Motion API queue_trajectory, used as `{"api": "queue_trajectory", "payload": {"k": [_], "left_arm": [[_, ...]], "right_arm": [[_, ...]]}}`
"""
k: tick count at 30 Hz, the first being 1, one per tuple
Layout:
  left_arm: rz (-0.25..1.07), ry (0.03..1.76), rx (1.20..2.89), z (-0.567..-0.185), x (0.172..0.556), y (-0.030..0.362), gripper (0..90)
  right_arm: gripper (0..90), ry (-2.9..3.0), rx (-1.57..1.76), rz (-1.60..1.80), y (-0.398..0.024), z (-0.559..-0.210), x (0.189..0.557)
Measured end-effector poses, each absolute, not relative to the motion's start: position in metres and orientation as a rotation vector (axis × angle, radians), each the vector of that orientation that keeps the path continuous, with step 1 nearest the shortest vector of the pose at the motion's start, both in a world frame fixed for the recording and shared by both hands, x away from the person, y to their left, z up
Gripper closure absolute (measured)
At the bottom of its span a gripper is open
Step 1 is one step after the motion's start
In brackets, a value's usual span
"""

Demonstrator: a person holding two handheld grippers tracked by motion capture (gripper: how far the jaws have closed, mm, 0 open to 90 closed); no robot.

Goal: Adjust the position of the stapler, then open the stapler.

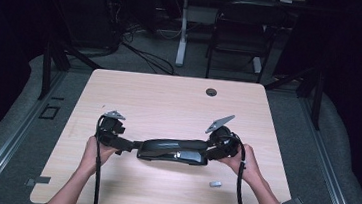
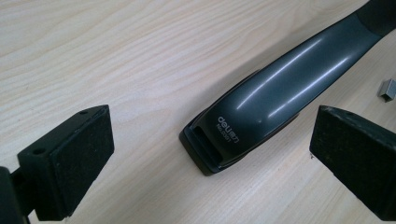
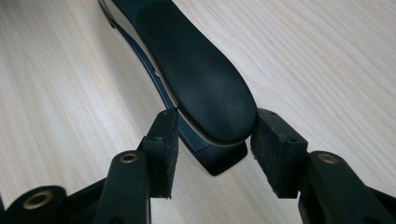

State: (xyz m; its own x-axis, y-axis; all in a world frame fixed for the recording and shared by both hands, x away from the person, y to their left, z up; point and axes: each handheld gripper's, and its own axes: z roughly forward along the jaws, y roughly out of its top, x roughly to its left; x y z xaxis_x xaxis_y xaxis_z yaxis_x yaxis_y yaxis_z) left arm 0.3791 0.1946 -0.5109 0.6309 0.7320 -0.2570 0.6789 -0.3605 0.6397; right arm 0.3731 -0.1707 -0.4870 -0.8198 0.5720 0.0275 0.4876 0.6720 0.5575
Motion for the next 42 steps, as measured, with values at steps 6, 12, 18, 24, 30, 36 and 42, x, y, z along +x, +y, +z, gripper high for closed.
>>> {"api": "queue_trajectory", "payload": {"k": [6,12,18,24,30,36,42], "left_arm": [[0.084,1.076,2.098,-0.509,0.376,0.192,0.1],[0.111,1.033,2.104,-0.503,0.37,0.185,0.2],[0.139,1.013,2.095,-0.5,0.364,0.18,0.0],[0.179,0.981,2.101,-0.497,0.36,0.17,0.0],[0.226,0.965,2.093,-0.493,0.356,0.154,0.0],[0.251,0.888,2.114,-0.492,0.346,0.133,12.6],[0.265,0.809,2.147,-0.488,0.332,0.109,27.9]], "right_arm": [[43.0,2.724,0.899,0.873,-0.175,-0.486,0.376],[31.1,2.665,0.966,0.894,-0.181,-0.479,0.363],[13.6,2.624,1.048,0.854,-0.187,-0.482,0.342],[13.8,2.6,1.108,0.832,-0.201,-0.486,0.326],[23.1,2.579,1.14,0.834,-0.209,-0.488,0.324],[45.6,2.484,1.167,0.814,-0.206,-0.488,0.323],[75.4,2.501,1.127,0.769,-0.201,-0.497,0.322]]}}
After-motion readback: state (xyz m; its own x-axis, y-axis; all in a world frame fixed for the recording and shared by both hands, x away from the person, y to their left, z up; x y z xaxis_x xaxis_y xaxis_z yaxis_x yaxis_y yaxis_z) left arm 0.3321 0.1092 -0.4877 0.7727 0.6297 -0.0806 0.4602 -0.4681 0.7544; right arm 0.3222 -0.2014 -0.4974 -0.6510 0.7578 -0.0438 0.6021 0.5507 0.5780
